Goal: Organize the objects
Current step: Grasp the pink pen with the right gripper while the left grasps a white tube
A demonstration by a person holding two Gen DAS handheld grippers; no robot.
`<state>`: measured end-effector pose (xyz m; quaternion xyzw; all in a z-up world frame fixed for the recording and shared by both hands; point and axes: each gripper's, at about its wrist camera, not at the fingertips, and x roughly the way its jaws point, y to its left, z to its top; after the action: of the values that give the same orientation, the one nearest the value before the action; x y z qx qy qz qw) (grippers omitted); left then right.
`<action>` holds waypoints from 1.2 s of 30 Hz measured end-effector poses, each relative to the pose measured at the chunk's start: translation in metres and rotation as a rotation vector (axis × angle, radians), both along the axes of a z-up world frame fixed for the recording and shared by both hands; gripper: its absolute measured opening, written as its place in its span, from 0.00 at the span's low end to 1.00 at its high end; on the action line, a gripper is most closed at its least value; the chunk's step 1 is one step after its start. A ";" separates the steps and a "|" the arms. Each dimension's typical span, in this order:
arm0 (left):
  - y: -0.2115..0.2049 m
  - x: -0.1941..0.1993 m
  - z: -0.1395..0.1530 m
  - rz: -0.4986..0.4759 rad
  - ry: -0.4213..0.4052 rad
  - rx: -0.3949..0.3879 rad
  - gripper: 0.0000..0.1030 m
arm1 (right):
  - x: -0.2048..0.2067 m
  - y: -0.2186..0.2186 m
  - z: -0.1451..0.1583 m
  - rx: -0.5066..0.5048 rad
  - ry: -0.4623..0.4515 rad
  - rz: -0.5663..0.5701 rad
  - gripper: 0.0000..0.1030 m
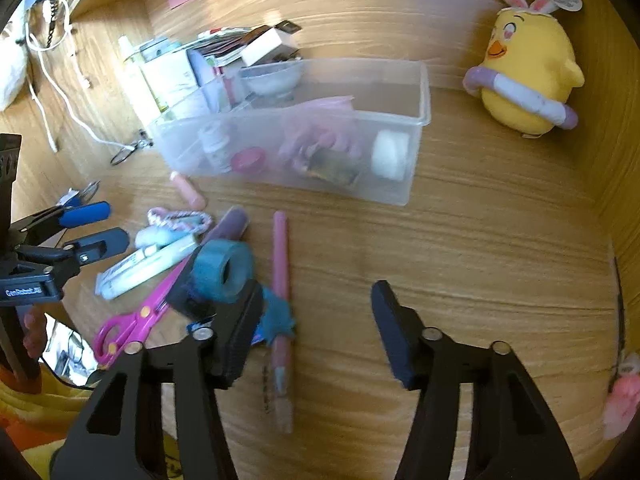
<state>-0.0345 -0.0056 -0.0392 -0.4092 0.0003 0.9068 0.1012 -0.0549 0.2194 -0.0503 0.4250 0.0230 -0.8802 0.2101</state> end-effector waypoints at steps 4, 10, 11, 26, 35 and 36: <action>0.009 0.005 -0.002 -0.044 -0.006 0.000 0.42 | 0.005 -0.006 -0.003 -0.002 -0.011 0.021 0.31; 0.025 0.005 -0.010 -0.116 -0.037 0.006 0.31 | 0.009 -0.002 -0.005 -0.010 -0.016 0.022 0.26; 0.027 0.006 -0.011 -0.116 -0.026 -0.007 0.31 | 0.010 -0.001 -0.005 -0.010 -0.015 0.020 0.26; 0.031 0.002 -0.022 -0.145 -0.077 -0.012 0.25 | 0.014 -0.010 -0.006 0.025 -0.013 0.071 0.26; 0.043 0.000 -0.025 -0.148 -0.022 -0.091 0.14 | 0.010 -0.009 -0.008 0.014 -0.014 0.076 0.25; 0.044 0.001 -0.025 -0.149 -0.018 -0.098 0.14 | 0.010 -0.007 -0.008 0.009 -0.018 0.070 0.20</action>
<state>-0.0339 0.0388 -0.0643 -0.4204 0.0745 0.8920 0.1483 -0.0453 0.2122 -0.0586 0.4326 0.0396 -0.8684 0.2389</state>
